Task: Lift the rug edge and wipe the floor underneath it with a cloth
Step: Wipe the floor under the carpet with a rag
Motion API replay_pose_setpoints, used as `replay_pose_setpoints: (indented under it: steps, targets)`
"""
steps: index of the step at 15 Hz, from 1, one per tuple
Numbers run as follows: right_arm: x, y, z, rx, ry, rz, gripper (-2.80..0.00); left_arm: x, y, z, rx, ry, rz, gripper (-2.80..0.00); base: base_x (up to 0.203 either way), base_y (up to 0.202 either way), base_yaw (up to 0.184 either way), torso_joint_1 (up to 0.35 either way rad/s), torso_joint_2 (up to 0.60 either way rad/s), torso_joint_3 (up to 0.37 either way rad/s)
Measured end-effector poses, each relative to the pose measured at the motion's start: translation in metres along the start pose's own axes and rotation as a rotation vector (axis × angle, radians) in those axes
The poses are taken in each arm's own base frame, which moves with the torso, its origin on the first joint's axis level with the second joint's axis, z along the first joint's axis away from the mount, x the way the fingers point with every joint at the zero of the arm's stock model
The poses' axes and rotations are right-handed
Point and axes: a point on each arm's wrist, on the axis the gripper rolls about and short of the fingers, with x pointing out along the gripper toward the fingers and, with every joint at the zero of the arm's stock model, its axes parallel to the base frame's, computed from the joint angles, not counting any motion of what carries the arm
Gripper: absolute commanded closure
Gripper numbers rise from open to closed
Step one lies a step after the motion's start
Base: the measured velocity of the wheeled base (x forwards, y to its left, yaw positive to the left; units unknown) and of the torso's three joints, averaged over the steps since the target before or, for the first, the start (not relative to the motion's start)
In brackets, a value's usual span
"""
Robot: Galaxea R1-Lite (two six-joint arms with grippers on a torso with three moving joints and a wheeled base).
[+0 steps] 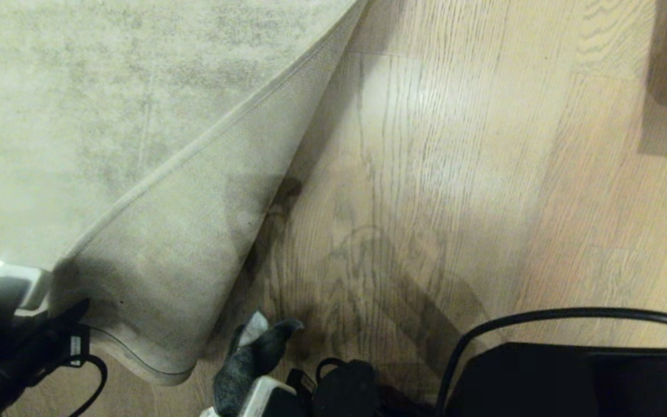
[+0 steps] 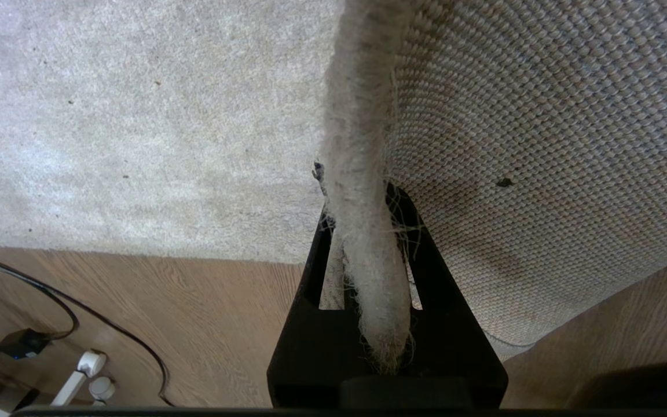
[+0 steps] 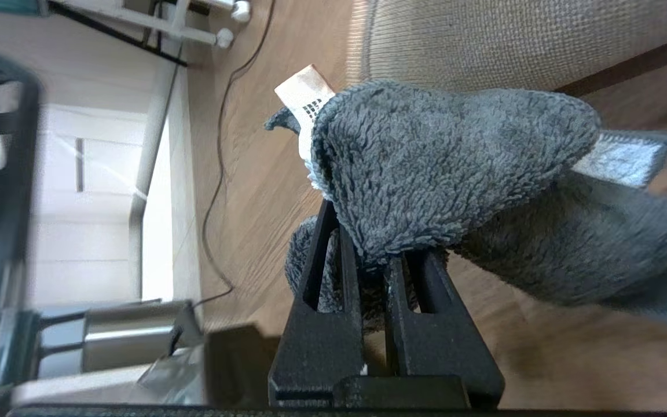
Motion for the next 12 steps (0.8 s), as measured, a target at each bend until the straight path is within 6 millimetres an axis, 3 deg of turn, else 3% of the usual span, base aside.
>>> replay_pose_setpoints:
  steps: [4,8,12]
  targets:
    - [0.024,-0.016,-0.013,0.003,-0.025,-0.11,0.0,0.0,0.0,0.0,0.002,-0.001,0.0,0.0,0.0,0.0,0.0,0.0,0.0,0.0]
    - [0.034,-0.055,-0.022,0.013,-0.057,-0.236,0.0,0.0,-0.001,0.0,0.006,-0.001,-0.003,0.0,0.0,0.0,0.0,0.0,0.0,0.0]
    - [0.039,-0.094,-0.013,0.011,-0.119,-0.328,0.0,0.0,-0.001,0.0,0.005,0.002,-0.006,0.0,0.0,0.0,0.0,0.0,0.0,0.0]
